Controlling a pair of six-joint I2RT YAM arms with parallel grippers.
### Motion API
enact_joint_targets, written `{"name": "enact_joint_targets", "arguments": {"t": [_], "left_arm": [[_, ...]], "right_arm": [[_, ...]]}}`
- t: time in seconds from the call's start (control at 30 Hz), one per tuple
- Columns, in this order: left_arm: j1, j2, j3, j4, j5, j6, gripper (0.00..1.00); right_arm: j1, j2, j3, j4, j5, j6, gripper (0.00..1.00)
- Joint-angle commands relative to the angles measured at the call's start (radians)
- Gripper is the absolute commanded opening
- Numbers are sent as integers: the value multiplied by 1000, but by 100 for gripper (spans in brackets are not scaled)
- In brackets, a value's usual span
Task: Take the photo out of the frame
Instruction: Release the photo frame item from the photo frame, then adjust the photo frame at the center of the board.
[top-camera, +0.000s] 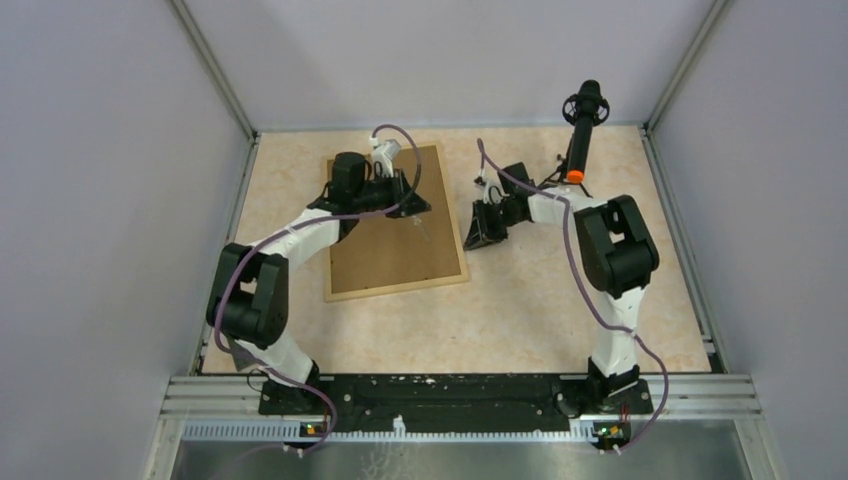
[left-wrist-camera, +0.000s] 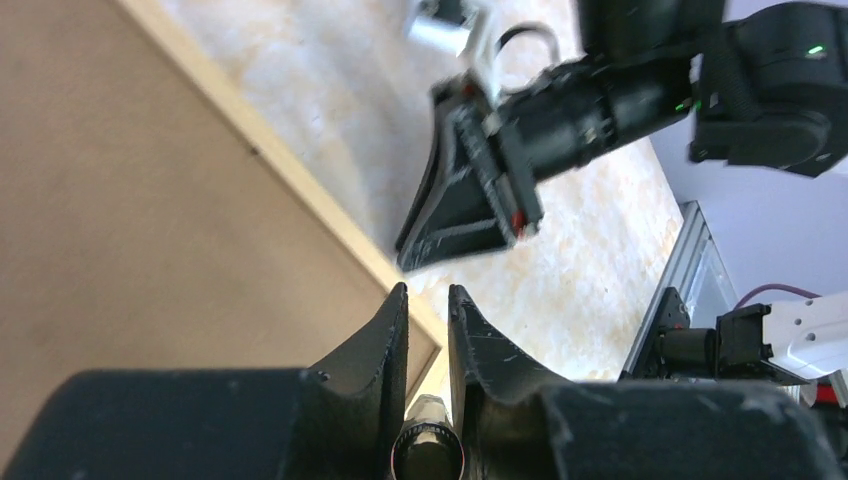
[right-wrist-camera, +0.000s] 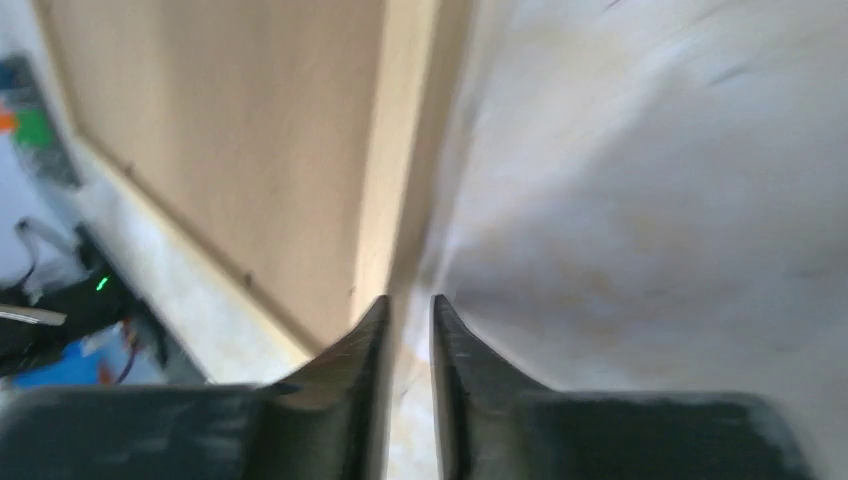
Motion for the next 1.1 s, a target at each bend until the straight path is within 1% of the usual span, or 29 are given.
{"name": "enact_joint_targets", "arguments": {"t": [0.0, 0.03, 0.07, 0.1, 0.17, 0.2, 0.27, 0.4, 0.5, 0.7, 0.87, 0.93, 1.0, 1.07], "left_arm": [[73, -69, -63, -46, 25, 11, 0], [90, -77, -73, -58, 18, 16, 0], [107, -84, -81, -67, 9, 22, 0], [125, -91, -90, -70, 3, 27, 0], [156, -106, -102, -70, -15, 30, 0], [165, -113, -107, -69, -19, 32, 0], [178, -125, -114, -76, -22, 41, 0], [185, -134, -113, -96, -25, 52, 0], [187, -142, -110, -101, -32, 55, 0], [188, -151, -131, -94, -31, 44, 0], [191, -152, -137, -84, -32, 33, 0], [191, -150, -139, -80, -29, 25, 0], [191, -149, -141, -75, -25, 20, 0], [191, -151, -146, -75, -25, 18, 0]], "right_arm": [[-27, -53, 61, -21, 219, -143, 29], [-25, -79, 60, -35, 222, -143, 41], [-18, -103, 62, -50, 235, -139, 49], [-7, -128, 63, -62, 250, -135, 55], [26, -169, 66, -70, 292, -127, 63], [49, -183, 70, -75, 320, -120, 64], [99, -187, 88, -90, 386, -115, 64], [179, -141, 124, -137, 522, -92, 60], [193, -108, 137, -159, 550, -51, 56], [241, -76, 142, -180, 586, -27, 54], [264, -69, 112, -173, 645, 0, 52], [267, -56, 107, -175, 669, 17, 50], [268, -40, 111, -172, 674, 32, 43], [270, -22, 117, -170, 675, 42, 40]]}}
